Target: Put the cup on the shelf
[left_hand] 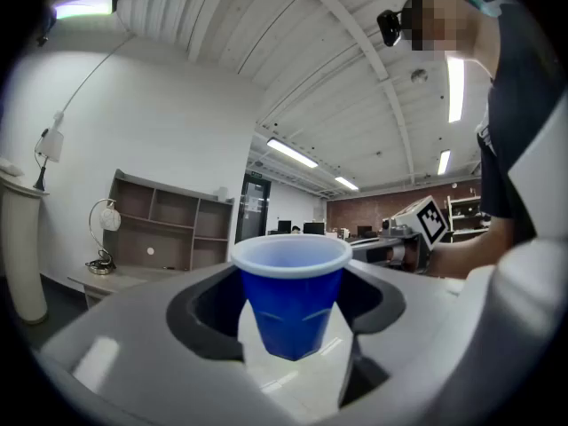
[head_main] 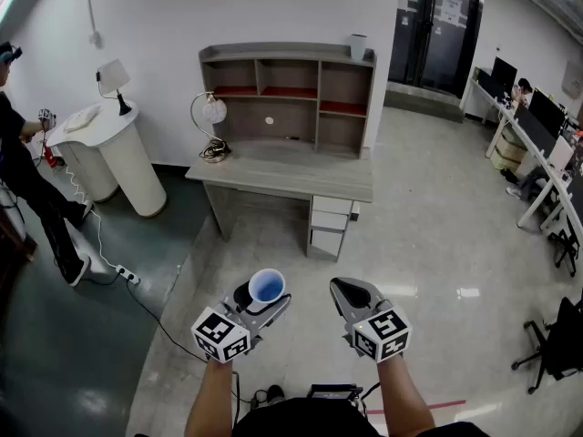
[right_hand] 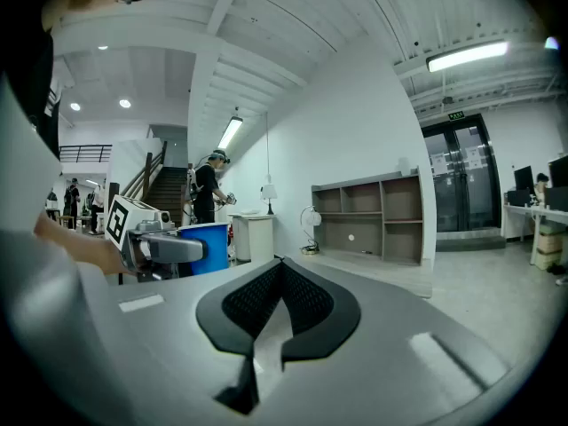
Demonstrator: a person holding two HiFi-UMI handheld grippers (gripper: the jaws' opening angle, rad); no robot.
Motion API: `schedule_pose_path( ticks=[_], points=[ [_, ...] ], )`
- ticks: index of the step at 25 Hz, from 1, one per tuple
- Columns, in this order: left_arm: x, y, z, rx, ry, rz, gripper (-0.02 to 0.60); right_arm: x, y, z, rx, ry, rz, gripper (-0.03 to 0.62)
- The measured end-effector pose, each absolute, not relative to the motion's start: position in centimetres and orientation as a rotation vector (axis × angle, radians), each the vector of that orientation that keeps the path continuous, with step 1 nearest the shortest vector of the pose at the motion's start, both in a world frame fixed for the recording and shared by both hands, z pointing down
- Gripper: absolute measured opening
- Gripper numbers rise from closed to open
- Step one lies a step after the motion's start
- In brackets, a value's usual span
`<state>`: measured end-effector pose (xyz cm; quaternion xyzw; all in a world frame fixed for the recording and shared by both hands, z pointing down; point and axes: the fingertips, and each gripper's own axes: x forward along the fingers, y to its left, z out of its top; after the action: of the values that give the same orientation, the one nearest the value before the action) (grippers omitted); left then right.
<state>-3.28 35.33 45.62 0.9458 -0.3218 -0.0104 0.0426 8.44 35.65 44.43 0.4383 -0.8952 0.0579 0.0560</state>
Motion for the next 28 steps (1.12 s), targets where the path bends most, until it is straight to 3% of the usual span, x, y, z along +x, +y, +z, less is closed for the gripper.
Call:
schedule_pose_path(
  ticks=[28],
  points=[
    [-2.6,34.3,45.1,2.875,-0.995,-0.079,0.299,9.1,34.8,44.2,1.357,-2.706,0.163,0.012]
  ],
)
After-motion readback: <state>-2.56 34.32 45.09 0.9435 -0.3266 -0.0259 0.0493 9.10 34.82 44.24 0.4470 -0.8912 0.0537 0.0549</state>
